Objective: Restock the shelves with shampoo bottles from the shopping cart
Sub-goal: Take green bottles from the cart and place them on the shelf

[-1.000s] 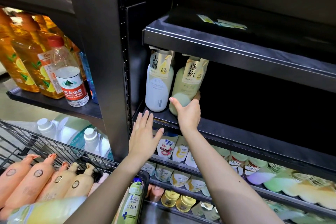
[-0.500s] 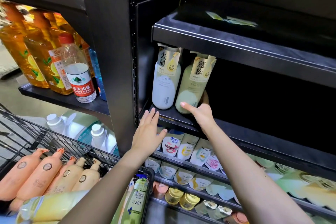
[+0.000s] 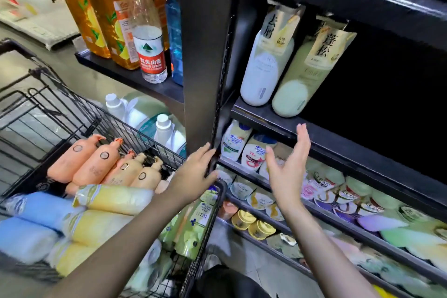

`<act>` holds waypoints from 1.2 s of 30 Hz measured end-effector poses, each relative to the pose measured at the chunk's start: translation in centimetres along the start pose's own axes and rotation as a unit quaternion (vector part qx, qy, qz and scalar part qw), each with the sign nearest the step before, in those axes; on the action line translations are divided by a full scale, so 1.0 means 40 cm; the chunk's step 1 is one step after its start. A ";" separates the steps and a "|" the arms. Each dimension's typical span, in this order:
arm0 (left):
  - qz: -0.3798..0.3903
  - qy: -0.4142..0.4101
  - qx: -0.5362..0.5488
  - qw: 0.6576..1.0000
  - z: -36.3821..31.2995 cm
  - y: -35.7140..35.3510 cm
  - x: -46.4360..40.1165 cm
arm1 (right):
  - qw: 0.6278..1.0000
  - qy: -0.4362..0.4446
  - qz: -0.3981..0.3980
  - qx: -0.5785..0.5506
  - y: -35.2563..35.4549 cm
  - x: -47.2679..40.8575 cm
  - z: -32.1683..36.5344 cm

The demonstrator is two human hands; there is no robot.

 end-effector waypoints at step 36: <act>0.008 0.410 0.109 0.906 0.307 -0.208 0.361 | 0.886 -0.140 0.438 0.063 -0.376 0.418 -0.159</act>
Point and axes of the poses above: each hand's wrist, its own x-axis away from the middle knuckle, its own y-axis out of the back of the hand, z = x × y, the point moved 6 cm from there along -x, towards the middle knuckle, and after that the axes turned 9 degrees about x, right-handed, at the moved point
